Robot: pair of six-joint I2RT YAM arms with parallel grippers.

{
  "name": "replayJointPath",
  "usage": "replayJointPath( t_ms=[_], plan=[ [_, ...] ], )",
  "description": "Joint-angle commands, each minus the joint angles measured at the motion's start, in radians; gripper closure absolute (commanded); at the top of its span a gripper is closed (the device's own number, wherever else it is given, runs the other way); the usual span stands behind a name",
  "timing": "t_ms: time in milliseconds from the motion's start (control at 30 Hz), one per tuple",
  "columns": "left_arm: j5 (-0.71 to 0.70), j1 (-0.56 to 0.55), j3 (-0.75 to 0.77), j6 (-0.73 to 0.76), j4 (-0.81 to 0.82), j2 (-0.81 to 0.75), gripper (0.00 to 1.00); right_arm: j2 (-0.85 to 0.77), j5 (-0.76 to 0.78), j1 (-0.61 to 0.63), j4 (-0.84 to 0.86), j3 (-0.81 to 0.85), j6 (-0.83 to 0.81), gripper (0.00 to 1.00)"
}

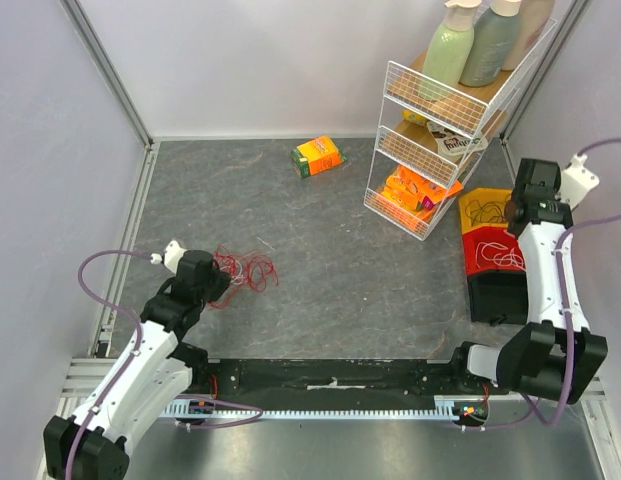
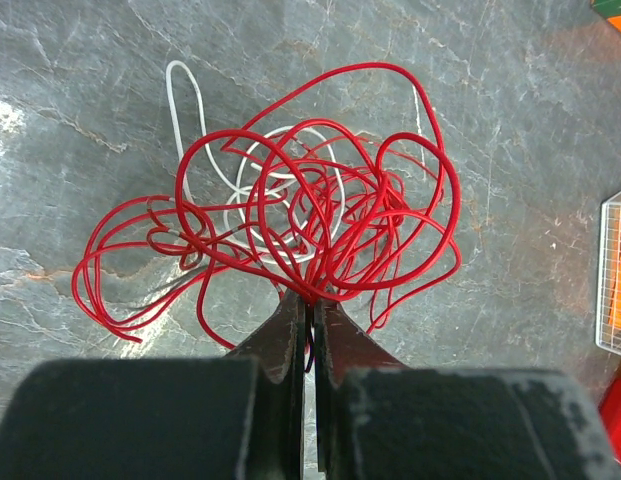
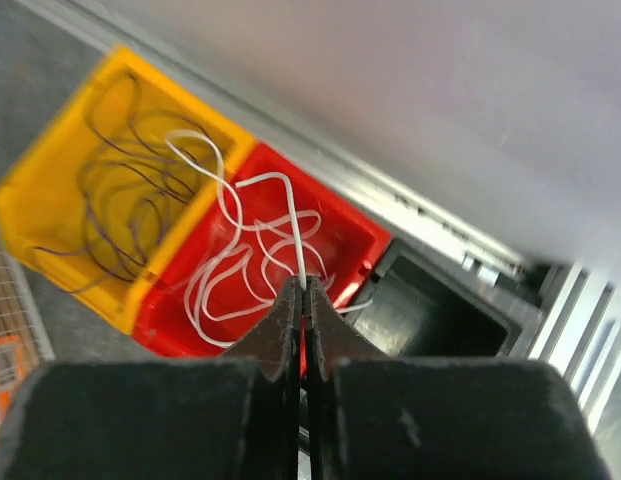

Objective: Untangle the cables

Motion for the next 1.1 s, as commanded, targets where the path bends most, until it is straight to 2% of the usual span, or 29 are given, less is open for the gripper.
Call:
replayJointPath(
  t_ms=[0,167,333,433,567,700,767,933,967,1067],
  plan=[
    [0.036,0.004,-0.003,0.031,0.055,0.027,0.98,0.006,-0.136,-0.067,0.106,-0.132,0.217,1.00],
    [0.048,0.003,0.000,0.030,0.055,0.036,0.98,0.108,-0.069,-0.073,0.126,-0.189,0.271,1.00],
    [0.045,0.003,-0.009,0.030,0.058,0.033,0.98,0.182,-0.090,-0.111,0.200,-0.255,0.269,1.00],
    [0.044,0.004,-0.006,0.041,0.055,0.039,0.98,0.150,-0.133,-0.108,0.220,-0.277,0.251,1.00],
    [0.040,0.001,0.000,0.044,0.053,0.056,0.98,0.075,-0.113,-0.099,0.266,-0.329,0.236,1.00],
    [0.053,0.001,0.002,0.038,0.047,0.065,0.98,0.125,-0.144,-0.102,0.277,-0.314,0.228,1.00],
    [0.062,0.003,0.000,0.031,0.041,0.061,0.98,0.154,-0.170,-0.102,0.274,-0.307,0.227,0.91],
    [0.163,0.003,-0.014,0.073,0.099,0.056,0.98,0.064,-0.063,-0.035,0.306,-0.336,0.139,0.31],
    [0.184,0.001,-0.010,0.085,0.115,0.061,0.98,0.029,-0.046,-0.018,0.303,-0.336,0.127,0.26],
    [0.250,0.003,0.003,0.133,0.147,0.082,0.98,-0.088,-0.040,0.053,0.286,-0.333,0.101,0.23]
  ],
)
